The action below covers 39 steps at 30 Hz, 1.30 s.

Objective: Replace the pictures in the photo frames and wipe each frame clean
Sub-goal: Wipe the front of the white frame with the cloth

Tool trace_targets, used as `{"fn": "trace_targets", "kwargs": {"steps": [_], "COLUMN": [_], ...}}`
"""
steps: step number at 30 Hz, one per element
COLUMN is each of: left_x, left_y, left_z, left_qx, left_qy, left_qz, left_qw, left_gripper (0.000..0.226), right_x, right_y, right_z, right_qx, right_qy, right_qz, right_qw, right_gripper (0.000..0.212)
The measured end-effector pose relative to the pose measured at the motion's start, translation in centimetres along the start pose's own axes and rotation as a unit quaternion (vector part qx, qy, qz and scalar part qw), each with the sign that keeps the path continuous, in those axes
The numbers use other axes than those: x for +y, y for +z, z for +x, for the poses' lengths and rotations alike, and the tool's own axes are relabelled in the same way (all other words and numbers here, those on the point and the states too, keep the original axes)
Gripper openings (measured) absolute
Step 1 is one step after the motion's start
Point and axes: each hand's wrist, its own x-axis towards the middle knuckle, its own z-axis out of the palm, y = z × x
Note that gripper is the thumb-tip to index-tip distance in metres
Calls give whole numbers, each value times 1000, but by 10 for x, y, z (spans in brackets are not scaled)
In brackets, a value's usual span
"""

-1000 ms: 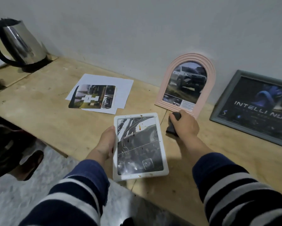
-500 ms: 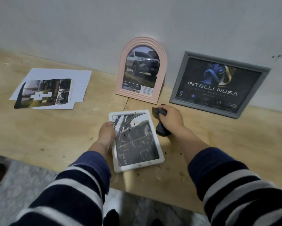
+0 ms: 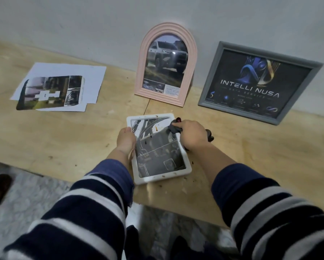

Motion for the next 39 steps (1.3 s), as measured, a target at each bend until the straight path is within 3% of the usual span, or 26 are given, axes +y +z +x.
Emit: {"fn": "trace_targets", "kwargs": {"steps": [7, 10, 16, 25, 28, 31, 36, 39], "left_x": [-4, -2, -2, 3, 1, -5, -6, -8], "left_y": [2, 0, -3, -4, -5, -3, -8, -13], "left_z": [4, 4, 5, -6, -12, -15, -41, -53], "left_qx": [6, -13, -48, -24, -22, -34, -39, -60], "left_qy": [-32, -23, -55, -73, -98, -132, -116, -114], "left_qz": [-4, 22, -24, -72, -100, -169, -201, -217], "left_qw": [999, 999, 997, 994, 990, 976, 972, 968], "left_gripper": [39, 36, 39, 32, 35, 51, 59, 46], "right_x": [12, 13, 11, 14, 21, 30, 28, 19], "right_y": [23, 28, 34, 33, 23, 14, 3, 3], "right_z": [-43, -60, -97, -146, -155, -149, -126, -108], "right_qx": [23, 28, 17, 25, 23, 97, 152, 157], "right_qy": [26, 32, 46, 78, 176, 244, 255, 246], "right_qz": [22, 2, -31, 58, 200, 288, 282, 258], "right_qw": [999, 999, 998, 995, 964, 921, 912, 921], "right_gripper": [64, 62, 61, 51, 41, 36, 37, 40]}}
